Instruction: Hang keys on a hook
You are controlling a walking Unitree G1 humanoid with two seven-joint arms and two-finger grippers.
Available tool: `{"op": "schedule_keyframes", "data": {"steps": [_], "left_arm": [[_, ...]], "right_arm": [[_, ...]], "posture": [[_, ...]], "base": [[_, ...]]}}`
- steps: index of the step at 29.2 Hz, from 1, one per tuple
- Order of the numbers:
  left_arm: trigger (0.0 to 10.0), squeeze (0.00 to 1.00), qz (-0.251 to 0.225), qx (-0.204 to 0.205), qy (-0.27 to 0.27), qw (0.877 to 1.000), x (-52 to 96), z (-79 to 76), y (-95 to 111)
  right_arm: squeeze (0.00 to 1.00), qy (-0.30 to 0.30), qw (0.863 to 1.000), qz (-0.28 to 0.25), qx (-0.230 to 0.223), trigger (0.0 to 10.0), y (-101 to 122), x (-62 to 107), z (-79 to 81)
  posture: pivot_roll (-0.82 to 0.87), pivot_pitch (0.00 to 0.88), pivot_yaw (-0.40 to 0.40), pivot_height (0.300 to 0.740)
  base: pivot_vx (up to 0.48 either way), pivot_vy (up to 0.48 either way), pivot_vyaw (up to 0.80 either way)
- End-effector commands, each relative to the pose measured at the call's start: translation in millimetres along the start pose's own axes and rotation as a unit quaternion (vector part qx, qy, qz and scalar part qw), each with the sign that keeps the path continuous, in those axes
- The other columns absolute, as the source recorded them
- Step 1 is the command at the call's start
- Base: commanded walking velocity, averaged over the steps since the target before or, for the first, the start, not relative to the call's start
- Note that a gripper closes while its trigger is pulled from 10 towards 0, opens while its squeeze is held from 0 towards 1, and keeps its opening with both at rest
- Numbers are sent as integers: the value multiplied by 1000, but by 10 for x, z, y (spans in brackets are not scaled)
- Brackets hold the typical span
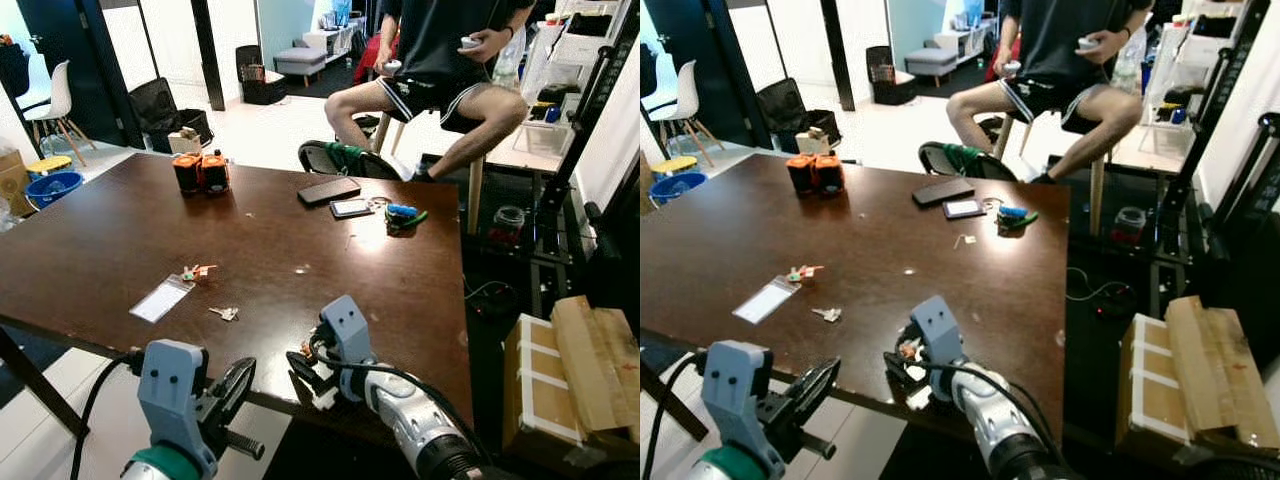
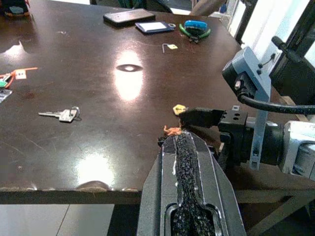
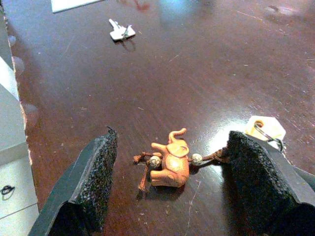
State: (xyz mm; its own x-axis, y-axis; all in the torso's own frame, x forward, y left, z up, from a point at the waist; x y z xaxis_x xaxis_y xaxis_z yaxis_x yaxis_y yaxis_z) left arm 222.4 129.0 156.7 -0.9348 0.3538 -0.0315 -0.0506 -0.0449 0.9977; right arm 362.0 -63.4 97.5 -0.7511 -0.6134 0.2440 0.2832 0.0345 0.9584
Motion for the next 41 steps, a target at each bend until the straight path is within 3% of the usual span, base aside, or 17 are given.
{"op": "schedule_keyframes", "data": {"steps": [1, 16, 26, 27, 29, 30, 33, 34, 41], "left_arm": [[10000, 0, 9, 2, -7, 1000, 26, -19, -23], [10000, 0, 32, 4, -14, 999, 62, -37, -95], [10000, 0, 63, -18, 42, 997, 48, 131, -211], [10000, 0, 65, -17, 51, 996, 44, 167, -214], [10000, 0, 65, -17, 51, 996, 44, 167, -214], [10000, 0, 66, -14, 56, 996, 42, 185, -213], [10000, 0, 66, -14, 56, 996, 42, 185, -213], [10000, 0, 66, -11, 56, 996, 43, 183, -213], [10000, 0, 70, -4, 40, 997, 47, 133, -230]], "right_arm": [[0, 9, 1000, 15, -7, 10000, -61, -22, 53], [0, 18, 998, 55, -13, 10000, -147, -29, 54], [0, 26, 998, 62, -13, 10000, -145, -42, 76], [0, 32, 997, 68, -14, 6824, -157, -42, 86], [0, 32, 997, 68, -14, 6824, -157, -42, 86], [0, 38, 996, 74, -17, 2039, -174, -40, 93], [0, 38, 996, 74, -17, 2039, -174, -40, 93], [0, 41, 996, 80, -18, 0, -191, -36, 96], [0, 48, 995, 89, -21, 0, -217, -34, 108]], "posture": [[11, 45, 143, 740], [20, 70, 148, 740], [23, 76, 147, 740], [24, 80, 148, 740], [24, 80, 148, 740], [24, 80, 148, 740], [24, 80, 148, 740], [24, 80, 148, 740], [27, 81, 149, 740]], "base": [[0, 0, 0], [0, 0, 0], [0, 0, 0], [0, 0, 0], [0, 0, 0], [0, 0, 0], [0, 0, 0], [0, 0, 0], [0, 0, 0]]}}
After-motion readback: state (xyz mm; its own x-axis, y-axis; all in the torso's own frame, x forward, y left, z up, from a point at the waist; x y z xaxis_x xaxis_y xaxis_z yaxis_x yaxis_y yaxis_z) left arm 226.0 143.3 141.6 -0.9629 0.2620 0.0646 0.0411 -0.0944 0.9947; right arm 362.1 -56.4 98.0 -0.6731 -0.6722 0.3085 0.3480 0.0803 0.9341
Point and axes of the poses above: a point about 5 cm out from each wrist's last joint towards the gripper, its own x axis pointing back from the gripper into the wrist, its own y axis along the axis of the wrist's last joint, z = x × y, the point moved 1 cm from there along -x, pointing out of the wrist towards the gripper, and after that the axes turned 12 degrees about -x, right-handed, at the moved point
